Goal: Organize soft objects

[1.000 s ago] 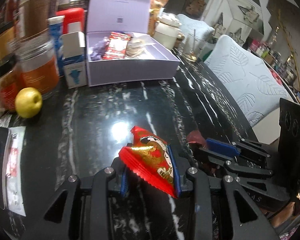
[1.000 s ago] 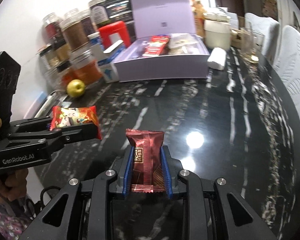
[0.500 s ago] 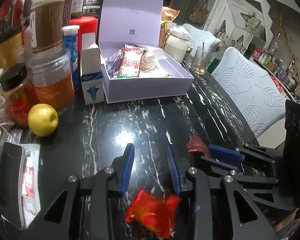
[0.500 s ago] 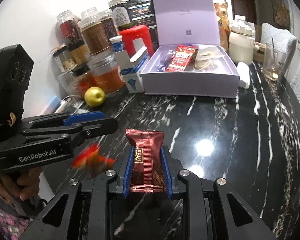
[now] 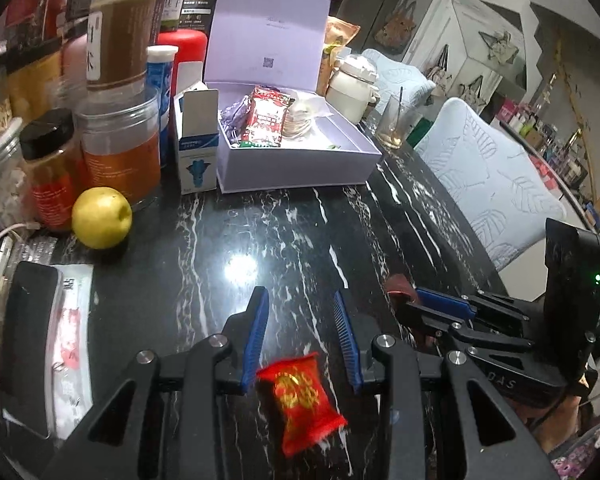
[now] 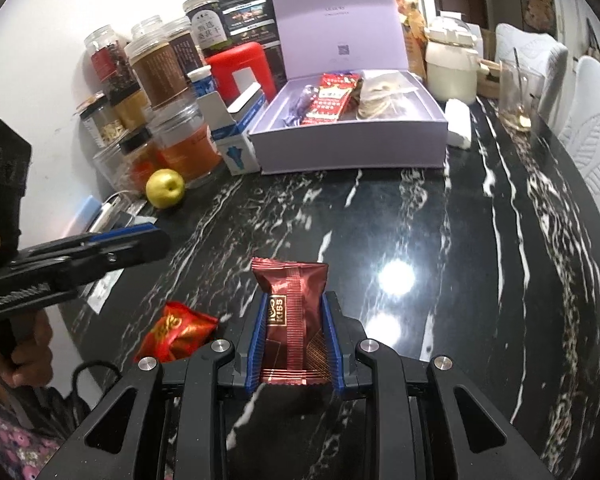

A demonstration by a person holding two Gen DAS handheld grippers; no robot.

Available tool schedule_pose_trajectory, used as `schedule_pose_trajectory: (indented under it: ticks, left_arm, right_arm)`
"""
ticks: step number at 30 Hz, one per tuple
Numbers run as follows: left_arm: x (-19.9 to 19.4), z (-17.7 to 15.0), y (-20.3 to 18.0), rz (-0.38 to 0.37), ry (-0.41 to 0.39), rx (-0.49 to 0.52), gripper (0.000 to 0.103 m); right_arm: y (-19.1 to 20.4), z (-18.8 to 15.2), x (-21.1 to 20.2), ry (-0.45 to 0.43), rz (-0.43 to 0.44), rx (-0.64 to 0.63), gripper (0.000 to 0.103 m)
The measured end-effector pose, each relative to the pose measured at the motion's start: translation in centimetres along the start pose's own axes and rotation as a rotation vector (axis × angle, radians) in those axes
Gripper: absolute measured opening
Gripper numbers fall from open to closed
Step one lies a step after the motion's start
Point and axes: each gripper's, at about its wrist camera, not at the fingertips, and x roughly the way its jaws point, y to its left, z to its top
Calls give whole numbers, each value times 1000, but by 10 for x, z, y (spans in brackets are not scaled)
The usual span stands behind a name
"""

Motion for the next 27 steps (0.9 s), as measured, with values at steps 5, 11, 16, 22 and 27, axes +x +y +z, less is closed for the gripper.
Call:
schedule_pose_trajectory:
  ticks: [5, 11, 16, 22, 27]
  left_arm:
    - [7, -11, -9, 17, 40, 10, 34]
    - [16, -30, -16, 35, 74, -15, 34]
    - [9, -38, -16, 108, 42, -28, 34]
    - [19, -49, -16, 122, 104, -51, 34]
    - [30, -56, -7, 112, 152, -106, 34]
  right_arm:
    - [2, -8, -4, 1, 0, -4, 27]
    - [4, -19, -15, -13, -13, -20, 27]
    - [2, -28, -21, -16, -18, -22, 27]
    - [1, -34, -22, -16, -13, -17, 27]
    - [-2, -36, -25, -25, -16, -1, 27]
